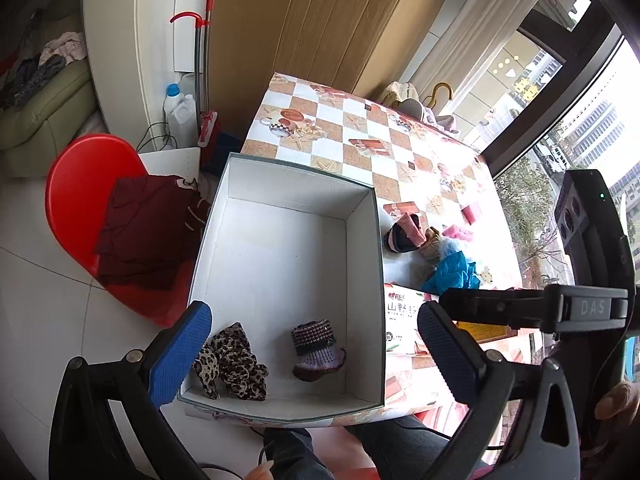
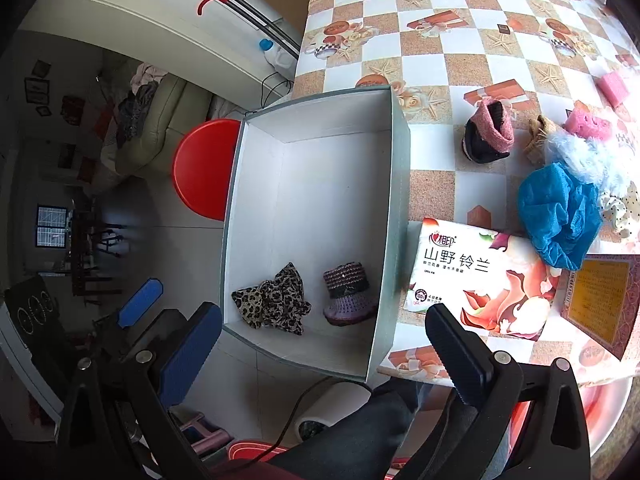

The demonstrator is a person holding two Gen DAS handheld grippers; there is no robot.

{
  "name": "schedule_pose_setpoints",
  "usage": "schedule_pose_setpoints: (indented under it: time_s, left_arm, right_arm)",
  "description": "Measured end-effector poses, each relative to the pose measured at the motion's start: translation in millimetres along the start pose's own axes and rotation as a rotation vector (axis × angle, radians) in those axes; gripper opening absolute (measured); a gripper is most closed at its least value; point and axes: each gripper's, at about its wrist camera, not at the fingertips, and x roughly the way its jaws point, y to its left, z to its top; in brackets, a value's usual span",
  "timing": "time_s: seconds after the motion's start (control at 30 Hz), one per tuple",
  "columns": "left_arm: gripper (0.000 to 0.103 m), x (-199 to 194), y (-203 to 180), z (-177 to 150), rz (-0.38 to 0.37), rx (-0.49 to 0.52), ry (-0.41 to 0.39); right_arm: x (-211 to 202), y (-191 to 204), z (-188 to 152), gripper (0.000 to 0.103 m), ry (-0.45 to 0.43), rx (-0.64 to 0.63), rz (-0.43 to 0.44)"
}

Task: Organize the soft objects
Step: 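Move the left tool to the pink knit hat while the right tool reaches the polka-dot scrunchie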

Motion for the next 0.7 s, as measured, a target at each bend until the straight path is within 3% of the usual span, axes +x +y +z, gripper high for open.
schedule_pose_setpoints:
  time_s: [0.17, 0.47, 0.7]
  left_arm:
    - [0.103, 8.0, -39.8, 17.3, 0.008, 0.125, 0.029]
    - [0.103, 61.6, -117.7, 40.5, 0.02, 0.312, 0.1]
    - [0.103, 124.6, -160.1, 68.1, 0.036, 0.346, 0.212]
  right_arm:
    - [-49.6, -34.7, 0.7, 0.102, -0.071, 0.09, 0.003]
    - [-145.3, -149.3, -3.0, 0.102, -0.208, 0.333, -0.124]
    - [-151.2, -254.9, -6.1, 0.102, -0.163, 0.54, -0.196]
